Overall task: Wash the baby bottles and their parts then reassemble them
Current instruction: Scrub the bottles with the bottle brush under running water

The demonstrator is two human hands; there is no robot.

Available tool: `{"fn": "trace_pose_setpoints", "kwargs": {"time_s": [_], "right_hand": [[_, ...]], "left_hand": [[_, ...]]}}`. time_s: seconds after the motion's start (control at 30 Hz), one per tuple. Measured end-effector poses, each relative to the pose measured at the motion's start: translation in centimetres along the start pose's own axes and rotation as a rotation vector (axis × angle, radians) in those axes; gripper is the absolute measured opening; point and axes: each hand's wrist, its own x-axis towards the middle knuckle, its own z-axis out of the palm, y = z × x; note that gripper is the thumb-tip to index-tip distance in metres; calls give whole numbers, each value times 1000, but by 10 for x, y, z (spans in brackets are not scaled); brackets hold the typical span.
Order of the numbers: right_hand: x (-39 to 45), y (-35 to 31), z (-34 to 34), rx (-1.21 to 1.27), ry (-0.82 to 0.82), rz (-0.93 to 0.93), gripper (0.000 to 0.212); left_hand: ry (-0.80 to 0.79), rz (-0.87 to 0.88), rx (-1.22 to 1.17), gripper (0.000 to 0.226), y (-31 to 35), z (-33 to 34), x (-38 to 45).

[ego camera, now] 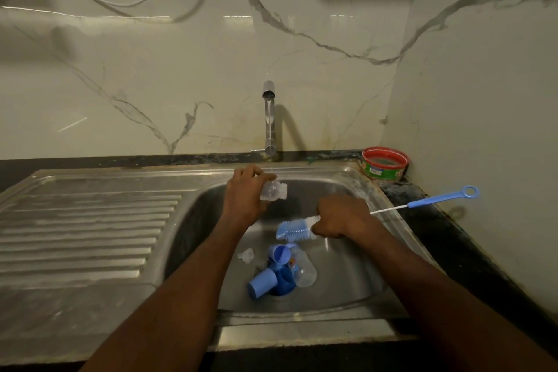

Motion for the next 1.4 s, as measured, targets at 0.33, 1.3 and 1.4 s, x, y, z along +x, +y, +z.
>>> {"fn": "trace_pose_setpoints", "kwargs": {"time_s": [0.33,1.3,1.4], "right_hand": [[-1,1,1,-13,-62,13,33],[4,-3,7,-58,-87,-68,39],[5,-4,7,-70,-88,-75,38]], "left_hand": [[-5,381,536,65,16,-8,2],[-135,-420,-357,49,9,6,-3],[-26,-433,-370,54,13,3,-3]]}}
